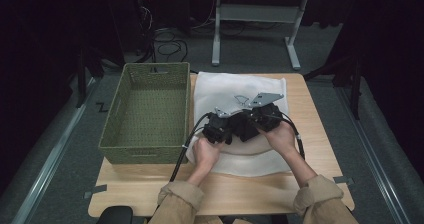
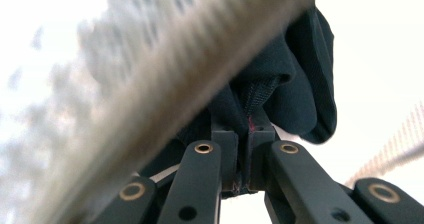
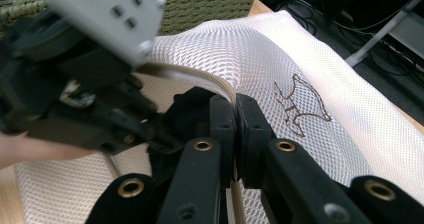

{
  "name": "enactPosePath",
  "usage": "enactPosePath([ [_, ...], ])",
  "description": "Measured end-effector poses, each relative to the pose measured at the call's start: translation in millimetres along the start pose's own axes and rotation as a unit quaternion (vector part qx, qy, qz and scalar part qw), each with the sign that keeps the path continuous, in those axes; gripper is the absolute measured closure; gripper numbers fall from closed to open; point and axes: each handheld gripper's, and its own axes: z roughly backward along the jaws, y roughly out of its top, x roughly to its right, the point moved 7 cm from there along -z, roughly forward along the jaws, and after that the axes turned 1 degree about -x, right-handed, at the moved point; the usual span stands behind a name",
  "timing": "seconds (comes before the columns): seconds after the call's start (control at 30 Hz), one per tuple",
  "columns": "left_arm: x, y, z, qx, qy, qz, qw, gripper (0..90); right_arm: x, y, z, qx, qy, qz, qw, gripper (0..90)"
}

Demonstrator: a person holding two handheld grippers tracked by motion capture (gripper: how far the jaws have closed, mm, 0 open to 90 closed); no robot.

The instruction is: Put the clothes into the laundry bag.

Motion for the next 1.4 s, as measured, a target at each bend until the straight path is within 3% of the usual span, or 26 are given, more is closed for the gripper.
enactPosePath([
  [0.17, -2.4, 2.5, -11.9, 0.008, 0.016, 0.009, 0.9998, 86.2, -0.1, -1.2, 1.8, -0.003, 0.002, 0.001, 1.0000, 88.4],
  [0.33, -4.1, -1.1, -22.4, 0.001, 0.025, 0.009, 0.9997, 85.6, 0.0, -3.3, 0.5, -0.003, 0.003, 0.002, 1.0000, 88.6],
  [0.43, -3.4, -2.0, -21.5, -0.003, 0.020, 0.006, 0.9998, 82.2, -0.3, -4.2, -0.3, 0.000, 0.005, -0.004, 1.0000, 88.6],
  [0.63, 6.0, -11.0, -6.6, -0.002, 0.004, -0.006, 1.0000, 62.3, 2.3, -4.9, 1.2, -0.002, 0.002, -0.004, 1.0000, 88.6],
  [0.73, 9.2, -19.6, 1.9, -0.003, 0.001, -0.015, 0.9999, 60.2, 2.3, -4.3, 0.6, 0.002, 0.003, -0.007, 1.0000, 88.6],
  [0.83, 9.9, -24.5, 2.7, -0.011, 0.002, -0.027, 0.9996, 61.4, 1.0, -3.4, -0.7, 0.000, 0.003, -0.003, 1.0000, 88.6],
  [0.93, 8.6, -27.8, -4.4, -0.032, -0.004, -0.025, 0.9992, 65.7, -0.5, -3.4, -2.3, -0.003, 0.004, -0.002, 1.0000, 88.5],
  [1.03, 6.7, -28.5, -10.6, -0.038, 0.003, -0.033, 0.9987, 78.0, -0.6, -4.2, -1.9, -0.006, 0.003, -0.001, 1.0000, 88.6],
  [1.1, 6.7, -27.5, -14.7, -0.039, 0.000, -0.024, 0.9989, 85.9, 0.4, -4.5, -1.0, -0.003, 0.004, 0.000, 1.0000, 88.6],
  [1.23, 5.7, -15.2, -15.9, -0.001, -0.004, -0.001, 1.0000, 88.1, 0.4, -5.3, 1.0, -0.002, 0.006, -0.001, 1.0000, 88.6],
  [1.3, 6.8, -5.4, -12.2, 0.033, -0.017, 0.013, 0.9992, 88.2, 0.0, -6.3, 2.0, -0.004, 0.009, 0.001, 1.0000, 88.7],
  [1.37, 8.4, 2.2, -10.6, 0.052, -0.033, 0.028, 0.9977, 88.1, 0.1, -6.6, 2.0, -0.002, 0.010, 0.003, 0.9999, 88.7],
  [1.4, 9.2, 4.7, -12.0, 0.053, -0.031, 0.028, 0.9977, 88.1, -0.1, -7.0, 2.2, -0.002, 0.012, 0.000, 0.9999, 88.7],
])
